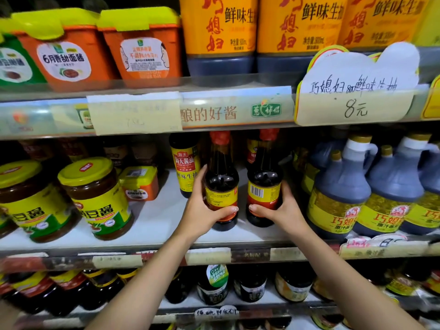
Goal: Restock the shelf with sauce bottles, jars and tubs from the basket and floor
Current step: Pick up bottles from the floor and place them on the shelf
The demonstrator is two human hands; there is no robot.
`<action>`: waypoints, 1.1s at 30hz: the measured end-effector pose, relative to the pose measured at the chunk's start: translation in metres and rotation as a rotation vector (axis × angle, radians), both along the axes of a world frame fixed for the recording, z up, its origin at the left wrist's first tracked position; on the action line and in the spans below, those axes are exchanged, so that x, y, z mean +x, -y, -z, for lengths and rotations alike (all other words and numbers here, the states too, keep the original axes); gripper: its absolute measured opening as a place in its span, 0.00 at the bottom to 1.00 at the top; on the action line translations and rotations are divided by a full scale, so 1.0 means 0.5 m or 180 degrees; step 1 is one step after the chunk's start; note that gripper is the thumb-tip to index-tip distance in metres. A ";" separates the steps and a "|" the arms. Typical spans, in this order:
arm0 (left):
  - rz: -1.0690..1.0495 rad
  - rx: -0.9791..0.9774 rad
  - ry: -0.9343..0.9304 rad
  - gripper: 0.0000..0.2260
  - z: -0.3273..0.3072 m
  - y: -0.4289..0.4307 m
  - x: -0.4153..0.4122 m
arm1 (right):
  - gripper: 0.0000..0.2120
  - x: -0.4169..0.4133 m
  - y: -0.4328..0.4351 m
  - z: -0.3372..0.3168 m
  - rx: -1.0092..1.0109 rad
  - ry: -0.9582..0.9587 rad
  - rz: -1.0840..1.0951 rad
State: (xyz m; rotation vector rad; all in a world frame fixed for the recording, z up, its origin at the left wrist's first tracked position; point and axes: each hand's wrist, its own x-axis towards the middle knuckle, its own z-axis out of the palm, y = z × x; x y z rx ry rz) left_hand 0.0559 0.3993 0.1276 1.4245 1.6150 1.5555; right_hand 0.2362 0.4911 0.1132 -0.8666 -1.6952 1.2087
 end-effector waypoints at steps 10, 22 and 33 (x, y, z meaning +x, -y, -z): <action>-0.0582 -0.0178 -0.0111 0.42 0.028 -0.005 0.022 | 0.28 0.015 -0.005 0.015 -0.0386 -0.0250 -0.0166; -0.0175 -0.0130 0.0652 0.28 0.050 -0.003 0.001 | 0.38 0.003 0.007 0.012 -0.0196 0.0039 0.0143; -0.0509 -0.0129 0.0020 0.45 0.046 -0.009 0.030 | 0.37 0.009 0.016 -0.001 -0.0105 -0.0011 -0.0133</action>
